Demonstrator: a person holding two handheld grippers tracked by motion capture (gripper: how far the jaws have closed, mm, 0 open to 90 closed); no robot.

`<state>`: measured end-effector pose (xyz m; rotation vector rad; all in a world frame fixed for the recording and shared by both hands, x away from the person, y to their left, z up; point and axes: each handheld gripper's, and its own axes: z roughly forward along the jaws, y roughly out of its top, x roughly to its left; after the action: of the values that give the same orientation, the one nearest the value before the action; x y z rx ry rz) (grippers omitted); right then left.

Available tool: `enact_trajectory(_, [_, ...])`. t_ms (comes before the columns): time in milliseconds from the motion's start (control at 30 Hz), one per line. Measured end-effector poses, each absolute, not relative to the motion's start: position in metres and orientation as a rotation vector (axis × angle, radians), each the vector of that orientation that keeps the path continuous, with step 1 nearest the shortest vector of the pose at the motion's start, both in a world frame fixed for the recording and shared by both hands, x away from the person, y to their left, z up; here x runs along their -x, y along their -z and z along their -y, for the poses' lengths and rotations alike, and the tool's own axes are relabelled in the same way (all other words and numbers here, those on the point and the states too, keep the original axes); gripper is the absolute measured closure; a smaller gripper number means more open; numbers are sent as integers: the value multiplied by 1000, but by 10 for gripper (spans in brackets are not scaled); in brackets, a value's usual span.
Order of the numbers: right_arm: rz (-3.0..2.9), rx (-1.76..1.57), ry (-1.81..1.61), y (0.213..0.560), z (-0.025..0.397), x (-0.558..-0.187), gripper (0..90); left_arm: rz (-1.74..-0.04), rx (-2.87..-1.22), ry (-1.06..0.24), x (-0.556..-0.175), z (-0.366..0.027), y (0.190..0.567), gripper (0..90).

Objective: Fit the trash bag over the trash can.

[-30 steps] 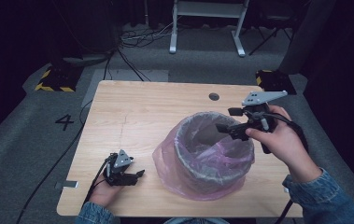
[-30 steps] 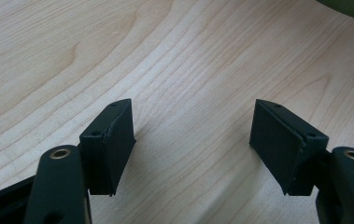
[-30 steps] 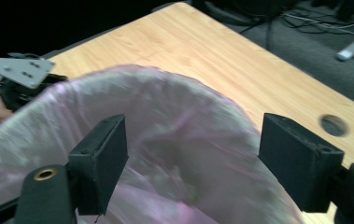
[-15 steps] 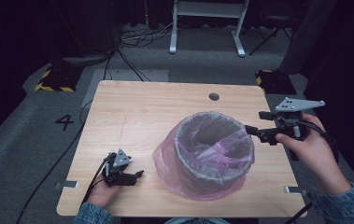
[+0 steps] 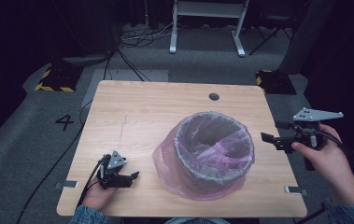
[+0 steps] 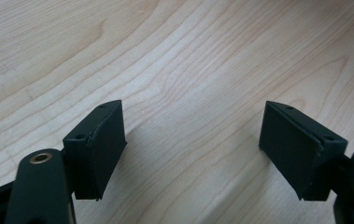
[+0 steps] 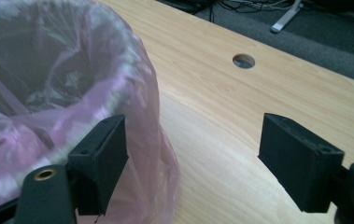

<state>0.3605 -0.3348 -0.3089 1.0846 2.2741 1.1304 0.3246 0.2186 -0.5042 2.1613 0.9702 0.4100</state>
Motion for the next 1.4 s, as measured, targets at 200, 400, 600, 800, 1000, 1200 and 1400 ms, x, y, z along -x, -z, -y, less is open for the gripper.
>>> enact_trajectory(200, [-2280, -1135, -1119, 329, 347, -356, 239, -977, -2157, -410, -323, -220, 504, 226])
enact_trajectory(400, [-2307, -1187, -1094, 361, 355, -352, 239, -983, -2156, -411, -323, -220, 504, 222])
enact_trajectory(600, [-2320, -1210, -1060, 391, 362, -350, 239, -986, -2152, -410, -323, -220, 505, 222])
enact_trajectory(800, [-2329, -1218, -1040, 417, 366, -347, 239, -986, -2152, -411, -323, -219, 505, 222])
enact_trajectory(1000, [-2331, -1243, -1035, 441, 369, -345, 238, -986, -2152, -411, -323, -219, 505, 222])
enact_trajectory(1200, [-2322, -1274, -1017, 464, 374, -342, 228, -983, -2154, -411, -323, -220, 505, 222])
enact_trajectory(1400, [-2324, -1268, -968, 488, 377, -339, 215, -983, -2155, -412, -323, -220, 505, 221])
